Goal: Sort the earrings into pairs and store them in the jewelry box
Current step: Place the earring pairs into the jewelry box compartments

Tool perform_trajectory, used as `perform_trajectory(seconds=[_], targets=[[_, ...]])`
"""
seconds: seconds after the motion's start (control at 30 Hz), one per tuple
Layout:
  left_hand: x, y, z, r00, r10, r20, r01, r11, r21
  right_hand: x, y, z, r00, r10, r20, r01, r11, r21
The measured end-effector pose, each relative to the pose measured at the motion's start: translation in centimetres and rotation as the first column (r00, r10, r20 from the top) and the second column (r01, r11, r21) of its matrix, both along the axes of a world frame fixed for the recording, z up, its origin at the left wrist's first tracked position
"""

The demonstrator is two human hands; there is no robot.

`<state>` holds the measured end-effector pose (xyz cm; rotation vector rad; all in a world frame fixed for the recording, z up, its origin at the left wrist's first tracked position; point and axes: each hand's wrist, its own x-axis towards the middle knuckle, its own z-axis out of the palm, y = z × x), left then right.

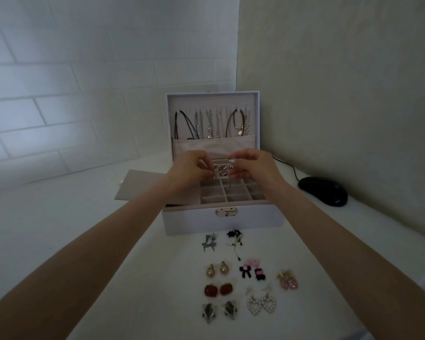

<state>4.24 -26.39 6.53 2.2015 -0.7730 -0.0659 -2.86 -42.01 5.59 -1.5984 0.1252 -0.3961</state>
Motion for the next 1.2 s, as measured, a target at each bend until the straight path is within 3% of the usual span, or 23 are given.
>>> perform_trajectory(seconds=[0.13, 0.27, 0.37, 0.43, 0.53, 0.63, 0.83, 1.0, 1.2], targets=[[0.0, -0.3, -0.8, 0.979, 0.036, 0.201, -0.073, 0.981, 0.179, 0.1, -0.2, 0.0, 1.0, -0.004, 0.024, 0.003, 1.0, 0.022], [0.1, -0.2, -0.7, 0.885, 0.068, 0.46, -0.258, 0.895, 0.365, 0.3, 0.1, 0.0, 0.999, 0.015, 0.031, -0.016, 0.999, 0.033], [0.3, -0.1, -0.5, 0.892, 0.049, 0.45, -0.283, 0.837, 0.469, 0.6, 0.5, 0.1, 0.999, 0.03, 0.024, -0.03, 0.999, 0.029], [0.4, 0.1, -0.4, 0.906, 0.054, 0.419, -0.262, 0.85, 0.458, 0.7, 0.9, 0.1, 0.999, 0.042, 0.02, -0.043, 0.998, 0.036], [0.5, 0.6, -0.4, 0.904, 0.129, 0.407, -0.259, 0.923, 0.284, 1.0, 1.5, 0.1, 0.998, 0.062, -0.005, -0.062, 0.998, 0.033], [0.6, 1.1, -0.3, 0.885, 0.191, 0.425, -0.293, 0.937, 0.189, 1.2, 1.9, 0.0, 0.996, 0.069, -0.055, -0.07, 0.997, -0.013], [0.4, 1.5, -0.4, 0.913, 0.108, 0.394, -0.2, 0.959, 0.203, 1.5, 2.1, -0.1, 0.992, -0.012, -0.129, -0.029, 0.951, -0.309], [-0.1, 1.7, -0.4, 0.919, -0.027, 0.393, -0.127, 0.924, 0.361, 1.5, 2.0, -0.5, 0.986, -0.072, -0.149, -0.005, 0.888, -0.46], [-0.1, 1.8, -0.5, 0.916, -0.05, 0.399, -0.119, 0.914, 0.389, 2.3, 2.4, -0.9, 0.979, -0.123, -0.16, -0.002, 0.788, -0.616]])
